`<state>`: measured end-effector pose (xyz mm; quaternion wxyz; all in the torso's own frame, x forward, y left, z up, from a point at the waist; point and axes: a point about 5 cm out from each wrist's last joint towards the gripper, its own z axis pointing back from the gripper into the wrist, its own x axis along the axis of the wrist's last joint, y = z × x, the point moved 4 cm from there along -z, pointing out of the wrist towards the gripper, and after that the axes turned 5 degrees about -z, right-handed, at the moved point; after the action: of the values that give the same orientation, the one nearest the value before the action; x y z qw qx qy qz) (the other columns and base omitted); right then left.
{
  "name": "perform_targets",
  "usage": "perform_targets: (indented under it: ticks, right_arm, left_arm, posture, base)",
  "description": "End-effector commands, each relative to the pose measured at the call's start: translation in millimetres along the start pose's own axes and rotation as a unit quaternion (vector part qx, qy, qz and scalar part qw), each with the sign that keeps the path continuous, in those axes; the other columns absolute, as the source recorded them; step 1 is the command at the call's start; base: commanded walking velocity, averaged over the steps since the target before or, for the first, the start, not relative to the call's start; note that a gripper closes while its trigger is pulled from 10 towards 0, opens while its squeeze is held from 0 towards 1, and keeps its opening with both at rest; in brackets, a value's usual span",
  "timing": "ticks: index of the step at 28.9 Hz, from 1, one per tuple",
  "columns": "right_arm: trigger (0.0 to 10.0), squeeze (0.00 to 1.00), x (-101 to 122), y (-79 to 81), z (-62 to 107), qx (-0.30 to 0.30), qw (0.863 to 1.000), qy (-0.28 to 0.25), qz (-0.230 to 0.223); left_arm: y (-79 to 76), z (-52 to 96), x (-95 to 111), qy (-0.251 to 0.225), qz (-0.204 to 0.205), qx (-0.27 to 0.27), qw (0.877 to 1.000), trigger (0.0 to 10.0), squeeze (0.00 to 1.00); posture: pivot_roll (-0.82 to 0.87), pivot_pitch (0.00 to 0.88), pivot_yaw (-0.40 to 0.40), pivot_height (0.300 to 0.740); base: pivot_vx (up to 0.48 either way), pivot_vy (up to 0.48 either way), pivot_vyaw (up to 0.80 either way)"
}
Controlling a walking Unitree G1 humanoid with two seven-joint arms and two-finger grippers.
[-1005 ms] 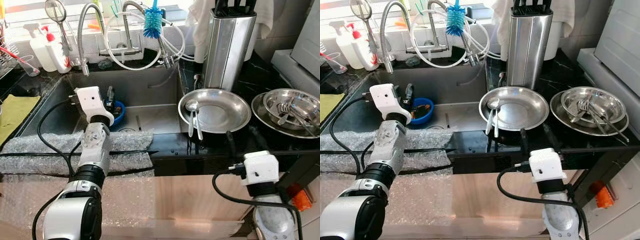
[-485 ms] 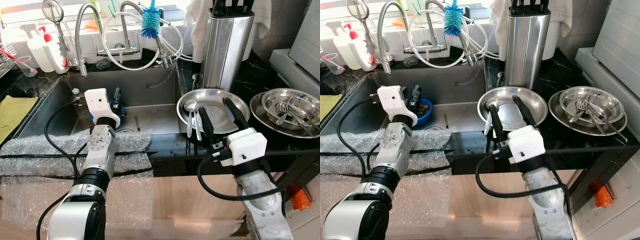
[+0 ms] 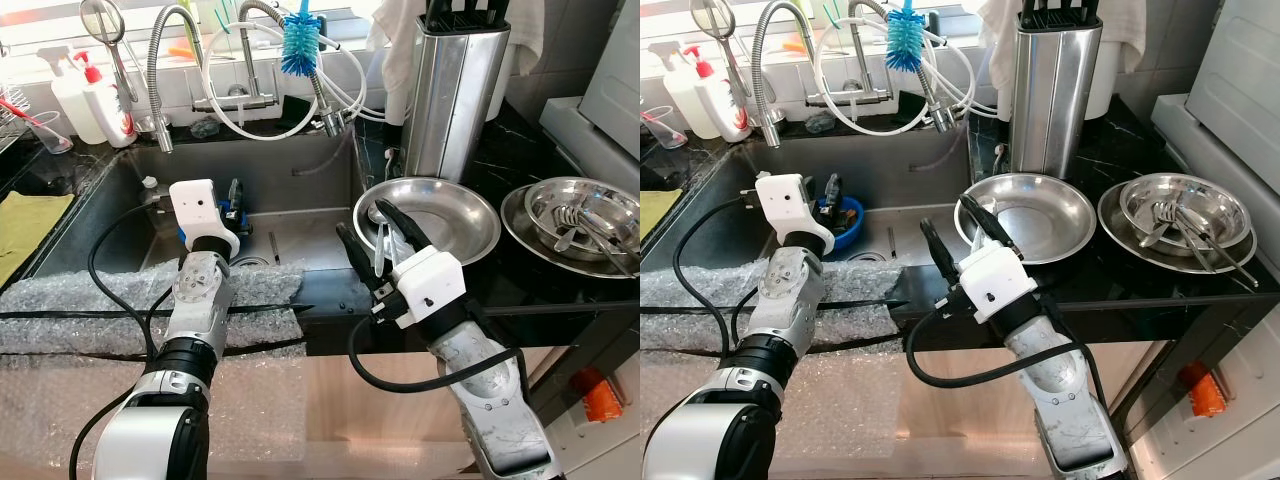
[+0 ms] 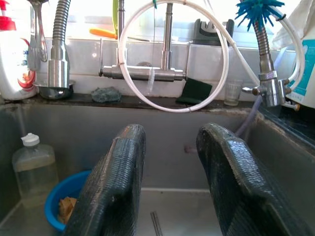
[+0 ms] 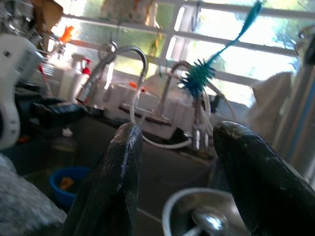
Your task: Kitchen organization
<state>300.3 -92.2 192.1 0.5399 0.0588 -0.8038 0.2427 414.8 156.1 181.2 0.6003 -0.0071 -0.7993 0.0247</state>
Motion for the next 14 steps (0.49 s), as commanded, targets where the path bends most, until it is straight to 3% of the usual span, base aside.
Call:
perform_targets:
  ticks: [1, 7, 14]
  right_arm:
    - [10.0, 0.00, -11, -6.2, 3.7, -0.016, 0.999, 0.028, 0.005]
    - [10.0, 0.00, -30, -22.3, 19.6, -0.055, 0.996, 0.070, -0.004]
    - [10.0, 0.00, -35, -22.0, 37.3, -0.046, 0.996, 0.070, -0.018]
  left_arm:
    - [3.2, -0.4, 2, -0.001, -0.014, 0.000, 1.000, 10.0, 0.00]
    - [-2.6, -1.5, 2, 0.001, -0.011, -0.006, 1.000, 10.0, 0.00]
    - [-3.7, -1.2, 3, 0.001, -0.012, -0.008, 1.000, 10.0, 0.00]
  posture:
    - [-0.07, 0.038, 0.109, 0.740]
    - [-0.07, 0.041, 0.108, 0.740]
    - [-0.07, 0.044, 0.106, 0.740]
  base:
    - [0.000, 0.000, 0.00]
    - [0.000, 0.000, 0.00]
    - [0.000, 0.000, 0.00]
